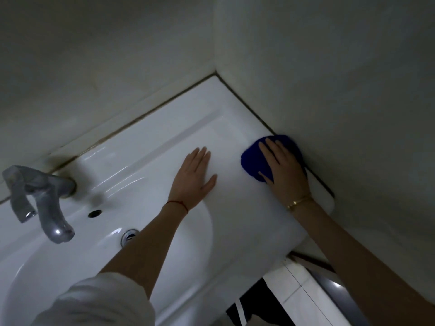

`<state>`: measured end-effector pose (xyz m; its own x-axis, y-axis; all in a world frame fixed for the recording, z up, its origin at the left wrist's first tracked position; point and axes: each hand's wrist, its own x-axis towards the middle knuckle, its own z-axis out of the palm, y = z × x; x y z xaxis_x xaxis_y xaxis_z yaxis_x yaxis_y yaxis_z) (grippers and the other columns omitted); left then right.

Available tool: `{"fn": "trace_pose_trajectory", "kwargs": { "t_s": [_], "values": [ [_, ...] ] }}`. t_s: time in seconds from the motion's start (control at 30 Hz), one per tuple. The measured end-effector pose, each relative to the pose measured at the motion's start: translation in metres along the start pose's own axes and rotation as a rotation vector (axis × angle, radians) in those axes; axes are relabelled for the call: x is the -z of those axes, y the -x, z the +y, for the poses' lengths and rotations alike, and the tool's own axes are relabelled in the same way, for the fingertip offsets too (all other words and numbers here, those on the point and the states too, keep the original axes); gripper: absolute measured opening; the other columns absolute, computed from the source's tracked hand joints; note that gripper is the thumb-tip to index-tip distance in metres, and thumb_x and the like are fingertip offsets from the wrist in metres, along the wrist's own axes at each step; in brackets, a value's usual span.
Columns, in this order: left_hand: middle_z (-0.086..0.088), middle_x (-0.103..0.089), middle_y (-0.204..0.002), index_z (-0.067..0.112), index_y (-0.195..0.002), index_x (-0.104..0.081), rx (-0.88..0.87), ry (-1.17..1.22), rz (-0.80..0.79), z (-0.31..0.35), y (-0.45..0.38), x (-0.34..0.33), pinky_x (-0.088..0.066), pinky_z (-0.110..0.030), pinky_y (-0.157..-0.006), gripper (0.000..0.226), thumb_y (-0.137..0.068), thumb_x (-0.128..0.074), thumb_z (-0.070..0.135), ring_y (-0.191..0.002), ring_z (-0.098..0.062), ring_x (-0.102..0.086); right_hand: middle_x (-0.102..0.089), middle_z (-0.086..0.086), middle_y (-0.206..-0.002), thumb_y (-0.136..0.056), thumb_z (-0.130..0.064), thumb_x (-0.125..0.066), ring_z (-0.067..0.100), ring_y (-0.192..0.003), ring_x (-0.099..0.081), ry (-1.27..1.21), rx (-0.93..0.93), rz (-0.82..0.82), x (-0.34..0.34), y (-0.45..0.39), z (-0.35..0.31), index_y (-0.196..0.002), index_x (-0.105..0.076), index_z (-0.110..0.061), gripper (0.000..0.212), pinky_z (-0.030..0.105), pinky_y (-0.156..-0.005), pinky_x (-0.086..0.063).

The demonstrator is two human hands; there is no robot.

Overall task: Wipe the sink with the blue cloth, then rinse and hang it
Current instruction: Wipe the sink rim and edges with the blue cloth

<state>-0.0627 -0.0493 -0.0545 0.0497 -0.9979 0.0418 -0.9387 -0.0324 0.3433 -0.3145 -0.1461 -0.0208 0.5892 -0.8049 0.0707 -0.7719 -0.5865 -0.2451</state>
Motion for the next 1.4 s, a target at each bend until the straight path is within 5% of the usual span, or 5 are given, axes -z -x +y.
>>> {"fn": "trace_pose_trajectory", "kwargs": {
  "t_s": [0.53, 0.77, 1.0, 1.2, 1.4],
  "values": [
    [-0.006, -0.034, -0.158, 0.007, -0.15, -0.037, -0.07, 0.07, -0.132, 0.076, 0.077, -0.004, -0.02, -0.033, -0.121, 0.07, -0.098, -0.033, 0.054, -0.148, -0.022, -0.024, -0.043, 0.008, -0.146, -0.093, -0.037, -0.057, 0.023, -0.138, -0.034, -0.429, -0.362, 0.045, 0.044, 0.123, 0.004, -0.14, -0.045, -0.009, 0.056, 0.034, -0.116, -0.023],
    [-0.01, -0.041, -0.153, 0.002, -0.145, -0.044, -0.094, 0.061, -0.126, 0.091, 0.107, -0.002, -0.026, -0.036, -0.119, 0.064, -0.099, -0.036, 0.047, -0.145, -0.026, -0.031, -0.05, 0.002, -0.139, -0.089, -0.056, -0.051, 0.021, -0.137, -0.034, -0.459, -0.255, 0.036, 0.041, 0.145, 0.011, -0.124, -0.061, -0.013, 0.057, 0.037, -0.116, -0.024],
    [-0.005, -0.036, -0.156, 0.007, -0.147, -0.042, -0.066, 0.152, -0.197, 0.103, 0.146, 0.007, -0.02, -0.031, -0.121, 0.077, -0.098, -0.022, 0.063, -0.147, -0.019, -0.025, -0.066, 0.002, -0.115, -0.087, -0.046, -0.057, 0.027, -0.128, -0.046, -0.363, -0.084, 0.051, 0.022, 0.15, -0.004, -0.11, -0.068, -0.012, 0.042, 0.051, -0.111, -0.03],
    [-0.009, -0.046, -0.149, 0.005, -0.14, -0.051, -0.143, 0.168, -0.175, 0.099, 0.195, 0.009, -0.028, -0.032, -0.119, 0.065, -0.098, -0.04, 0.053, -0.142, -0.021, -0.035, -0.065, 0.0, -0.117, -0.088, -0.05, -0.054, 0.023, -0.126, -0.046, -0.395, 0.013, 0.001, 0.02, 0.168, -0.044, -0.111, -0.069, -0.013, 0.046, 0.029, -0.117, -0.015],
    [-0.008, -0.045, -0.15, 0.006, -0.142, -0.048, -0.096, 0.234, -0.144, 0.077, 0.255, 0.019, -0.021, -0.023, -0.117, 0.067, -0.095, -0.047, 0.054, -0.141, -0.02, -0.036, -0.066, 0.001, -0.108, -0.086, -0.054, -0.05, 0.03, -0.118, -0.052, -0.327, -0.219, 0.018, 0.008, 0.164, -0.066, -0.101, -0.065, -0.015, 0.045, 0.049, -0.113, -0.026]
  ]
}}
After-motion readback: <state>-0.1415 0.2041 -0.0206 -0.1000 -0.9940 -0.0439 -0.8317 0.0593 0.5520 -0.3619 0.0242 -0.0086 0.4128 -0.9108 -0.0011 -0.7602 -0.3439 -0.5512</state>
